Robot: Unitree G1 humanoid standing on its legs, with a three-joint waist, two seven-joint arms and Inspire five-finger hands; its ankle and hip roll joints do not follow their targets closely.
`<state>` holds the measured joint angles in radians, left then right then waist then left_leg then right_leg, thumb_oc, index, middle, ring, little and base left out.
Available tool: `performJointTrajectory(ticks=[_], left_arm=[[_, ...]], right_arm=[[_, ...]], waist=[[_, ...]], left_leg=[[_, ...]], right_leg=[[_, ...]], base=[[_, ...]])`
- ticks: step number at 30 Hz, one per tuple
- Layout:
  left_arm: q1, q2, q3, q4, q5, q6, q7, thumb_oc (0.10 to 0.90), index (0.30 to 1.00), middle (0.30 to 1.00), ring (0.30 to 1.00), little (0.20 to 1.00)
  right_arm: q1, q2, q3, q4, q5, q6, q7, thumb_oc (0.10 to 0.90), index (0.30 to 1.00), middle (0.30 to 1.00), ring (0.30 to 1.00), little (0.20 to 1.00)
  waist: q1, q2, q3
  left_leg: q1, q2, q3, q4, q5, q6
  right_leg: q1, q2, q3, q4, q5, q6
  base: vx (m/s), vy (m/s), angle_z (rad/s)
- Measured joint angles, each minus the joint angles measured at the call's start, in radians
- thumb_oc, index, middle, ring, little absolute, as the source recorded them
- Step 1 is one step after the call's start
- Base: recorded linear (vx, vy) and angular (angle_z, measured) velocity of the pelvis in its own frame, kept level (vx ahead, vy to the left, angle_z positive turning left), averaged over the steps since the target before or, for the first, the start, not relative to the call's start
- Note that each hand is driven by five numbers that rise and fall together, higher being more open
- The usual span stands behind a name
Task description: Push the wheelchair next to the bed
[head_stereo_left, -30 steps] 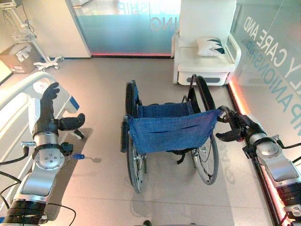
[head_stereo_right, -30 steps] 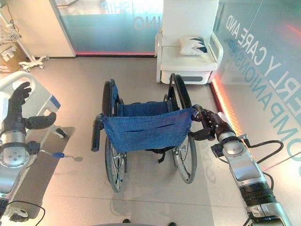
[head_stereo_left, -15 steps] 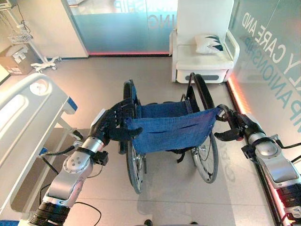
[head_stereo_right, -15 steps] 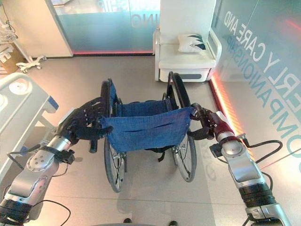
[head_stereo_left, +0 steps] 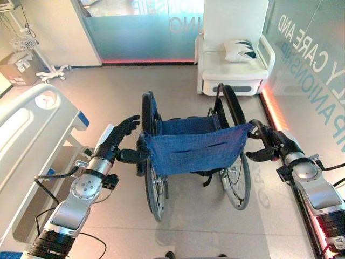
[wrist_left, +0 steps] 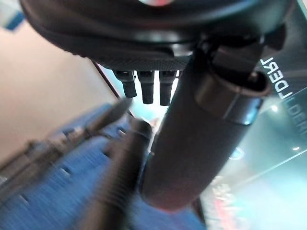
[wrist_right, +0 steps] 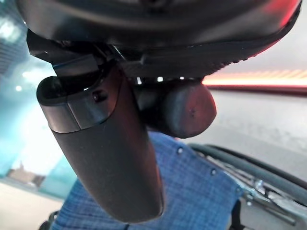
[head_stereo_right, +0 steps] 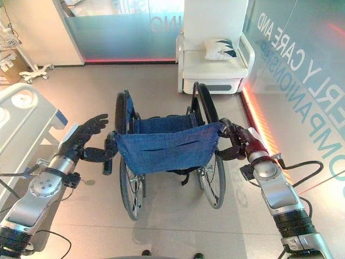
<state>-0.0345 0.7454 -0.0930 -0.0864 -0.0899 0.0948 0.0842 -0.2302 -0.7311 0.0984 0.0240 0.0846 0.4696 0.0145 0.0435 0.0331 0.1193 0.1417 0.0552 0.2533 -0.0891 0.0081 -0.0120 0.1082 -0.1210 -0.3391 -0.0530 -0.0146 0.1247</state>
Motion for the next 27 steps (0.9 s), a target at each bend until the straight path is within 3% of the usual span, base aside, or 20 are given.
performJointTrajectory(ticks=[6, 16, 22, 27], left_arm=[[-0.007, 0.000, -0.023, -0.017, 0.160, -0.018, 0.016, 0.800, 0.900, 0.900, 0.900, 0.900], [-0.049, -0.001, -0.116, -0.017, 0.236, 0.012, -0.049, 0.800, 0.900, 0.900, 0.900, 0.900], [-0.103, -0.001, -0.159, -0.006, 0.335, 0.071, -0.052, 0.800, 0.900, 0.900, 0.900, 0.900], [-0.179, 0.007, -0.224, 0.018, 0.488, 0.171, -0.075, 0.800, 0.900, 0.900, 0.900, 0.900]], right_arm=[[0.003, 0.000, 0.000, 0.000, 0.001, -0.010, -0.004, 0.800, 0.900, 0.900, 0.900, 0.900], [0.011, 0.001, 0.001, -0.001, 0.001, -0.047, -0.018, 0.800, 0.900, 0.900, 0.900, 0.900], [0.010, 0.002, 0.007, 0.000, 0.000, -0.049, -0.029, 0.800, 0.900, 0.900, 0.900, 0.900], [-0.013, 0.001, 0.036, 0.004, 0.000, -0.043, -0.038, 0.800, 0.900, 0.900, 0.900, 0.900]], waist=[[-0.001, 0.001, 0.003], [-0.007, -0.003, 0.015], [-0.005, -0.003, 0.015], [-0.011, 0.002, 0.016]], left_leg=[[0.000, 0.000, 0.000, 0.000, 0.000, 0.000], [0.000, -0.003, 0.001, 0.000, 0.000, 0.000], [0.001, -0.003, 0.001, 0.000, 0.000, 0.000], [0.005, -0.002, 0.001, 0.000, 0.000, 0.000]], right_leg=[[0.000, 0.001, 0.000, 0.000, 0.000, 0.000], [0.000, 0.002, 0.002, 0.000, 0.000, 0.000], [0.001, 0.002, 0.002, 0.000, 0.000, 0.000], [0.005, 0.003, 0.003, 0.000, 0.000, 0.000]], base=[[0.00, 0.000, 0.00], [0.00, 0.000, 0.00], [0.00, 0.000, 0.00], [0.00, 0.000, 0.00]])
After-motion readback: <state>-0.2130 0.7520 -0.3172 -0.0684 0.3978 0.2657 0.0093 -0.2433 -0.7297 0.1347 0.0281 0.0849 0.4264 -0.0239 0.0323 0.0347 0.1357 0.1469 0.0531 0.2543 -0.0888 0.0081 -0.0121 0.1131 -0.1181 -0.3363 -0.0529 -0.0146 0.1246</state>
